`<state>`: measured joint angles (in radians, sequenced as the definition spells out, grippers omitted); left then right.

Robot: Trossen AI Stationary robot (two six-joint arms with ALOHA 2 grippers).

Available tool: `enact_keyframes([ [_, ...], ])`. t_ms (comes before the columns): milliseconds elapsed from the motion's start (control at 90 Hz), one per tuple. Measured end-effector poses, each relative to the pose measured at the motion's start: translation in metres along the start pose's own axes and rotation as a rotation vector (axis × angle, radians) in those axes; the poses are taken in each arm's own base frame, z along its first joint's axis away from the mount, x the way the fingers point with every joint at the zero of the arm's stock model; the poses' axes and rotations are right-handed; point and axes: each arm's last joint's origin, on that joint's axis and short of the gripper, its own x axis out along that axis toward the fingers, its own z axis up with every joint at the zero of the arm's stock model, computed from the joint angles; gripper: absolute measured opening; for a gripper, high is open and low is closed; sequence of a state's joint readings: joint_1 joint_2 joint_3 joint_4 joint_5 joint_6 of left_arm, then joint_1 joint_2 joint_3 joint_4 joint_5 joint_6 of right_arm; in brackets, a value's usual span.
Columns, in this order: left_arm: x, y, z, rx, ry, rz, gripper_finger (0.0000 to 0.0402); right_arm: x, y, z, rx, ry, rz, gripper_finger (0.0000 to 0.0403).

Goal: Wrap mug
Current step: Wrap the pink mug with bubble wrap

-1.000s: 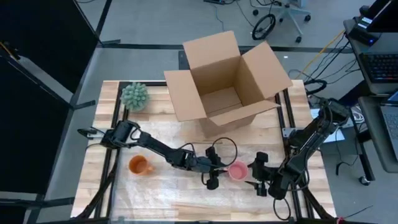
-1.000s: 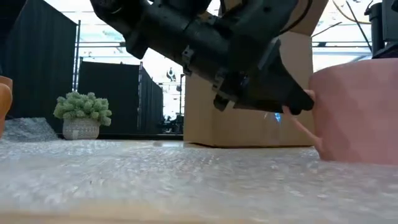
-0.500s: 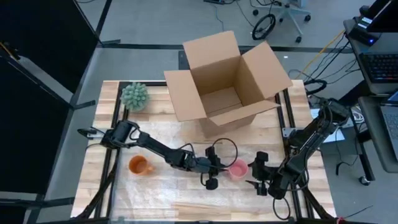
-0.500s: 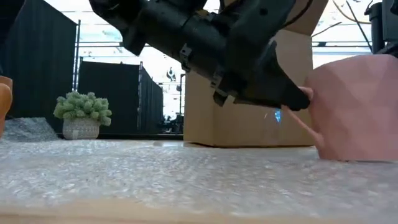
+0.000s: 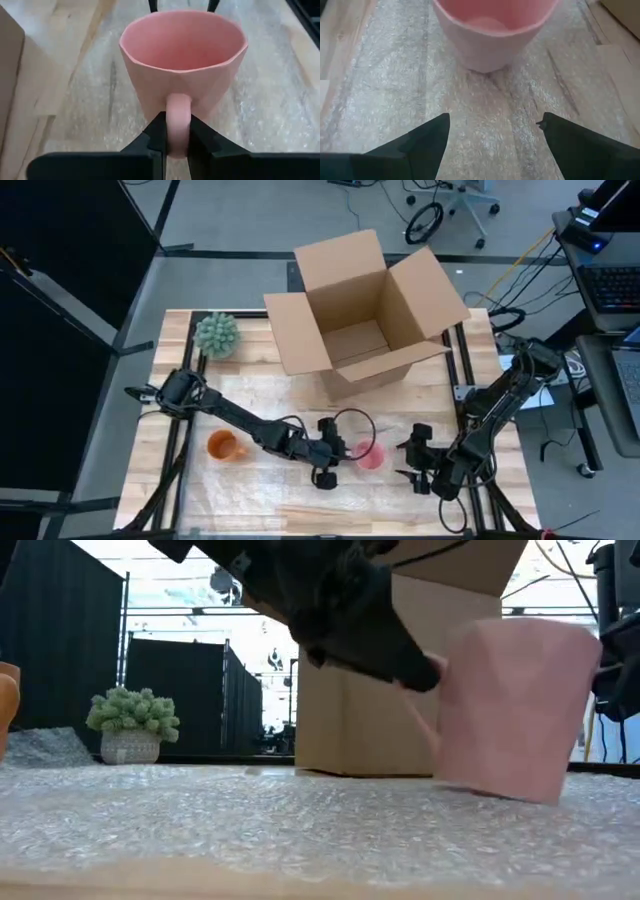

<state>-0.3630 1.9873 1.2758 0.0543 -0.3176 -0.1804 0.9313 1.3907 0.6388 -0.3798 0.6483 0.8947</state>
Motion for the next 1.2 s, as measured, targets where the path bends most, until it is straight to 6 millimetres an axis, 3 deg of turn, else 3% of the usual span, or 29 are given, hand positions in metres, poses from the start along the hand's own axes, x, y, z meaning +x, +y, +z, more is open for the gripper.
enact_keyframes([
  [256, 0.002, 0.004, -0.012, -0.040, 0.014, 0.061, 0.0029, 0.000, 0.000, 0.000, -0.001, 0.002, -0.001, 0.0302],
  [544, 0.004, 0.008, -0.011, -0.040, 0.031, 0.011, 0.0145, 0.000, -0.001, -0.003, -0.035, 0.072, 0.028, 0.0302],
  [656, 0.003, 0.008, -0.006, -0.055, 0.029, -0.032, 0.0180, 0.000, -0.003, -0.005, -0.039, 0.169, 0.057, 0.0302],
  [800, -0.013, 0.008, 0.010, -0.061, 0.006, -0.047, 0.0207, -0.010, -0.005, -0.002, 0.004, 0.358, 0.098, 0.0302],
  [1022, -0.042, 0.006, 0.023, -0.105, 0.014, -0.049, 0.0209, -0.024, -0.007, -0.007, 0.103, 0.627, 0.110, 0.0302],
  [1200, -0.045, 0.000, 0.020, -0.077, 0.032, -0.045, 0.0207, -0.032, -0.006, -0.026, 0.125, 0.758, -0.001, 0.0302],
])
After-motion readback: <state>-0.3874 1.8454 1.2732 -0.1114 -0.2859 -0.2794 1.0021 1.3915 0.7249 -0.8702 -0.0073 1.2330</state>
